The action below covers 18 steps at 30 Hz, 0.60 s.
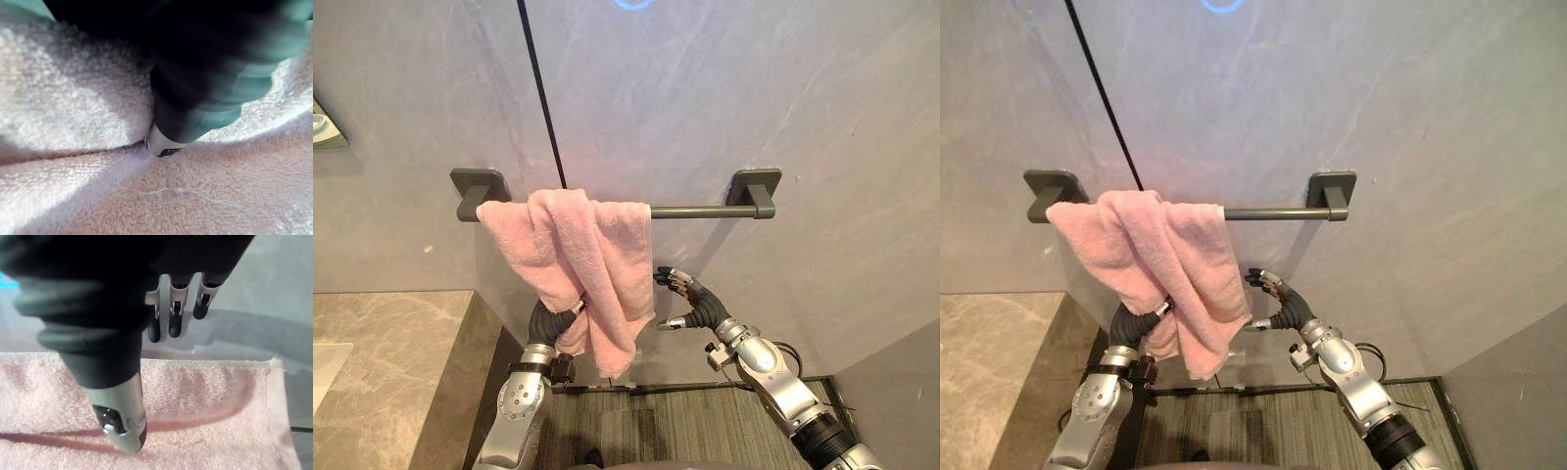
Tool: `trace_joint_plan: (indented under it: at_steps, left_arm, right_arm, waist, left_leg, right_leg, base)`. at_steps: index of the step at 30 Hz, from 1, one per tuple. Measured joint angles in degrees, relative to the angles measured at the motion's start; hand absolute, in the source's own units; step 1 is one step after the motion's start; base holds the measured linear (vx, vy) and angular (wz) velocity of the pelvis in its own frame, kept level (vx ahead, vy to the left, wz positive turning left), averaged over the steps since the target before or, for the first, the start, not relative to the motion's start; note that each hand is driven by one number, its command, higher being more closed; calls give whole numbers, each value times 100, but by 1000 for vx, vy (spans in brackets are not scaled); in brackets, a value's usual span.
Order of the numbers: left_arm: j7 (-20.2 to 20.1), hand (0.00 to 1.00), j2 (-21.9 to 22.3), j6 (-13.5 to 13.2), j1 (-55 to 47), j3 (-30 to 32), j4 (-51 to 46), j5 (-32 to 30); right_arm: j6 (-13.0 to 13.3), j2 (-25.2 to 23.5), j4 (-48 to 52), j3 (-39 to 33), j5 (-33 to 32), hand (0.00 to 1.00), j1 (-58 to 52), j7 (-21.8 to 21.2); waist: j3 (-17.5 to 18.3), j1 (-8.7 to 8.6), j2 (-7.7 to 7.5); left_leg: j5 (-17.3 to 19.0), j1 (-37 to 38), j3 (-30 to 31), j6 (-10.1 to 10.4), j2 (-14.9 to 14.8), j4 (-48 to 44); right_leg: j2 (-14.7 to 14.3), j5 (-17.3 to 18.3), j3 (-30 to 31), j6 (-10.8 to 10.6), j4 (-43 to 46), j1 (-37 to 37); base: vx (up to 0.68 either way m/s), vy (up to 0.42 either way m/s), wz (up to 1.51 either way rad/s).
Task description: Organize washtable
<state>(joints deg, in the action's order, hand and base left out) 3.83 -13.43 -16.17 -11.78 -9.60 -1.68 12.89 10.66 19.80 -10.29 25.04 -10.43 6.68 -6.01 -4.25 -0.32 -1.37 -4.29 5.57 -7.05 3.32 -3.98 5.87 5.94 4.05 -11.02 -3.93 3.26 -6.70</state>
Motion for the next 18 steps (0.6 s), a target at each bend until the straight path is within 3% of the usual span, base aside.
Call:
trace_joint_plan:
  at_steps: [7, 8, 18]
  left_arm:
    - [-4, 100, 2, 0, 11, -154, 7, 2]
    - [-3, 100, 0, 0, 11, -153, 8, 2]
    - [-3, 100, 1, 0, 26, -155, 12, 4]
  right_arm:
    - [-72, -227, -306, 121, 203, 0, 206, 10]
    - [-84, -238, -347, 184, 204, 100, 277, 11]
    - [-102, -478, -469, 303, 332, 100, 649, 120]
  waist:
    - [101, 110, -72]
    - [126, 109, -72]
    - [193, 126, -119]
  left_leg:
    - [-15, -80, 76, 1, 4, 0]
    - [-34, -100, 94, 3, 5, 0]
    - [-65, -190, 173, 14, -10, 1]
  right_leg:
    - [1, 2, -57, 1, -1, 32]
    - [1, 2, -74, 1, 0, 53]
    - [-20, 4, -135, 8, 4, 103]
  base:
    - [-14, -2, 5]
    - [6, -7, 9]
    - [-8, -4, 3]
